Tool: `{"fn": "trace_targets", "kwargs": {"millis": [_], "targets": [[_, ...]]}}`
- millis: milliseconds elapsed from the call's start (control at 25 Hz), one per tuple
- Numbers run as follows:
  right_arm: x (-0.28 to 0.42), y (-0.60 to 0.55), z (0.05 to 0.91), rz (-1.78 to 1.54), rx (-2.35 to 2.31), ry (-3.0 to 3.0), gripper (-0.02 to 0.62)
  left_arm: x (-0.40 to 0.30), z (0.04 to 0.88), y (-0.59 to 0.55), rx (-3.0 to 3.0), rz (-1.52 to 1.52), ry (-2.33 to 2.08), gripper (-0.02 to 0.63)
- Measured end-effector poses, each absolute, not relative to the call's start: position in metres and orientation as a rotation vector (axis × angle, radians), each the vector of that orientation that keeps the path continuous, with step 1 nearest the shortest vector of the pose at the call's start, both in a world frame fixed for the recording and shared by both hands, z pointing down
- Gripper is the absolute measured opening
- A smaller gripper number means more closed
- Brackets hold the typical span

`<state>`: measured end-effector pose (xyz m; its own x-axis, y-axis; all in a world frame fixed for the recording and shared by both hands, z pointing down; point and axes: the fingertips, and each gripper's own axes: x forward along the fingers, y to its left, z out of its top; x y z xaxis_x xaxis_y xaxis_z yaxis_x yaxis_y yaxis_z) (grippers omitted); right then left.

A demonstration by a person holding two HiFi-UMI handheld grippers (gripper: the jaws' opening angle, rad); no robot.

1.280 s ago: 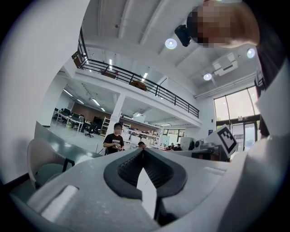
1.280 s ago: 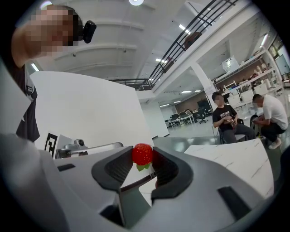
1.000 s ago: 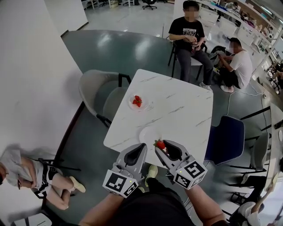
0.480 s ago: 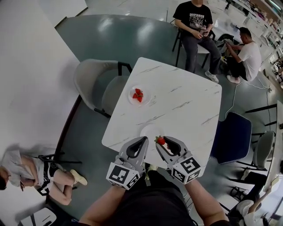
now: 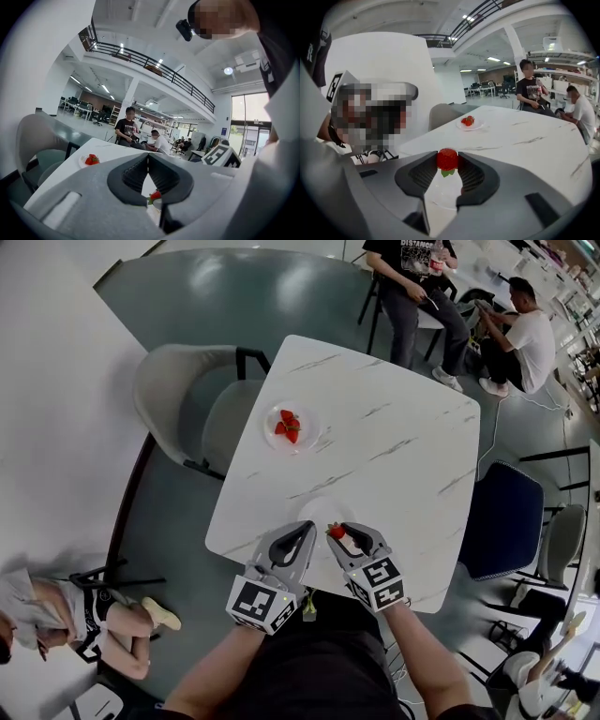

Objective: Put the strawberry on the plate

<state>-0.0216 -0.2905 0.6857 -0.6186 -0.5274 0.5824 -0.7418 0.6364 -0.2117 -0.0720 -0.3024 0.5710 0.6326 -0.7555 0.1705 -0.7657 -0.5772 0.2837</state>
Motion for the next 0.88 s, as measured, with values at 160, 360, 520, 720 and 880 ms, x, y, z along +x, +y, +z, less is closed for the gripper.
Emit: {"fn": "trace_targets", "kwargs": {"millis": [160, 360, 520, 720, 880], "targets": [[-0.027, -0.297, 0.721, 0.577, 0.94, -2.282, 0.138, -0.079, 0.588, -0.31, 2.525, 0.059, -1.209, 0.011], [-0.033, -0.298, 0.751, 0.538, 0.849, -2.192, 0.138, -0.079, 0.602, -0.318, 2.533, 0.07, -1.196, 0.01], [-0.036, -0.299, 0.763, 0.462, 0.773, -2.122, 0.138, -0.079, 0.606, -0.323, 2.535, 0.067, -1.195, 0.01], [-0.037, -0.296, 0.777, 0.416, 0.711, -2.048, 0.138, -0.081, 0.607, -0.326, 2.532, 0.07, -1.197, 0.011], [-0.038, -0.293, 0.786, 0.393, 0.675, -2.011, 0.138, -0.085, 0.608, -0.325, 2.525, 0.08, -1.204, 0.011]]}}
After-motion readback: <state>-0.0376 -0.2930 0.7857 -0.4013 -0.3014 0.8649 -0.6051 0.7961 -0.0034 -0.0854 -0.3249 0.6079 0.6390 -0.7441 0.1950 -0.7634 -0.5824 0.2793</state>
